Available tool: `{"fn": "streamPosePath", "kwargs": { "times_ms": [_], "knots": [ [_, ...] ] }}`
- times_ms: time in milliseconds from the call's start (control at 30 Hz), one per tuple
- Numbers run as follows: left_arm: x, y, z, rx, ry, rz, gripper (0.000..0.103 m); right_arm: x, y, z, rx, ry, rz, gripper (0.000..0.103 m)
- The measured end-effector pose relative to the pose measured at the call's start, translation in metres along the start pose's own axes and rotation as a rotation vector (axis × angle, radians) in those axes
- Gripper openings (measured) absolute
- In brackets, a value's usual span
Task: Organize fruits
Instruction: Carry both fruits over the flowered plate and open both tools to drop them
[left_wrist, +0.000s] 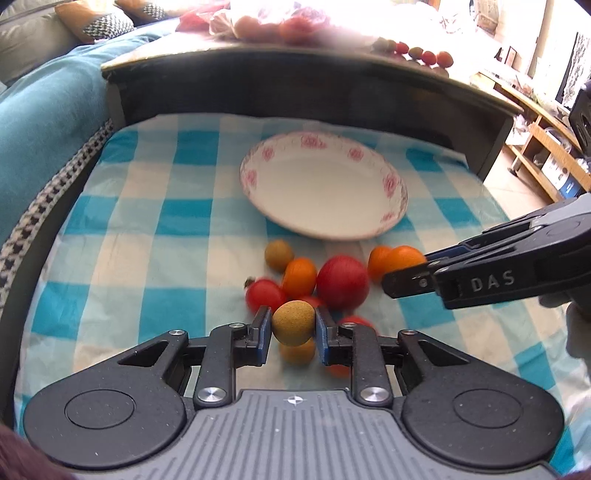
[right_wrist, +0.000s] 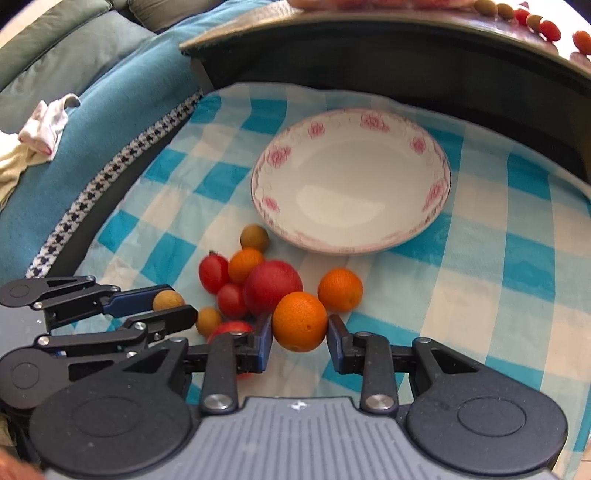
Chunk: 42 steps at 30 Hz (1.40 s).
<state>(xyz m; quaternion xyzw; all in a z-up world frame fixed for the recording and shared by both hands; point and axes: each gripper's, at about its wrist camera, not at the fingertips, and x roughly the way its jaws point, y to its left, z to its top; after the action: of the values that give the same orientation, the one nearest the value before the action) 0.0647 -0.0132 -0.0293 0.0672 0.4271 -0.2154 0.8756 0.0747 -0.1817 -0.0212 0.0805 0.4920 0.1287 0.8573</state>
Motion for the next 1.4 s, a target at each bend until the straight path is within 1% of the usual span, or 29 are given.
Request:
{"fn": "streamPosePath", "kwargs": {
  "times_ms": [200,367,533,633,700,833,933,1000,1100,1400],
  "knots": [
    [0.022,-0.005,0.033,0.043,-0.048,0.009,0.032,0.002,-0.007,0.029,0.015,-0.063,-0.044,0.033],
    [0.046,-0.001,0.052,0.037,-0.047,0.009,0.032,0.017,-0.019,0.046,0.034,-0.068,-0.061,0.033],
    [0.068,-0.002,0.058,0.062,-0.037,0.025,0.032,0.032,-0.026,0.055,0.019,-0.058,-0.073,0.033],
    [0.073,-0.005,0.060,0.086,-0.048,0.036,0.032,0.039,-0.034,0.056,0.026,-0.048,-0.067,0.033],
    [0.076,-0.005,0.060,0.080,-0.045,0.030,0.033,0.043,-0.037,0.057,0.037,-0.046,-0.067,0.033],
    [0.079,-0.009,0.059,0.104,-0.048,0.043,0.034,0.050,-0.042,0.058,0.058,-0.028,-0.069,0.034],
    [0.079,-0.009,0.059,0.106,-0.050,0.042,0.036,0.051,-0.045,0.058,0.071,-0.026,-0.070,0.034],
    [0.078,-0.009,0.059,0.103,-0.053,0.041,0.039,0.050,-0.045,0.058,0.074,-0.028,-0.075,0.034],
    [0.074,-0.008,0.060,0.097,-0.062,0.045,0.046,0.046,-0.046,0.059,0.085,-0.045,-0.073,0.034],
    [0.056,0.000,0.063,0.072,-0.093,0.066,0.047,0.026,-0.043,0.058,0.100,-0.087,-0.080,0.034]
  ]
}}
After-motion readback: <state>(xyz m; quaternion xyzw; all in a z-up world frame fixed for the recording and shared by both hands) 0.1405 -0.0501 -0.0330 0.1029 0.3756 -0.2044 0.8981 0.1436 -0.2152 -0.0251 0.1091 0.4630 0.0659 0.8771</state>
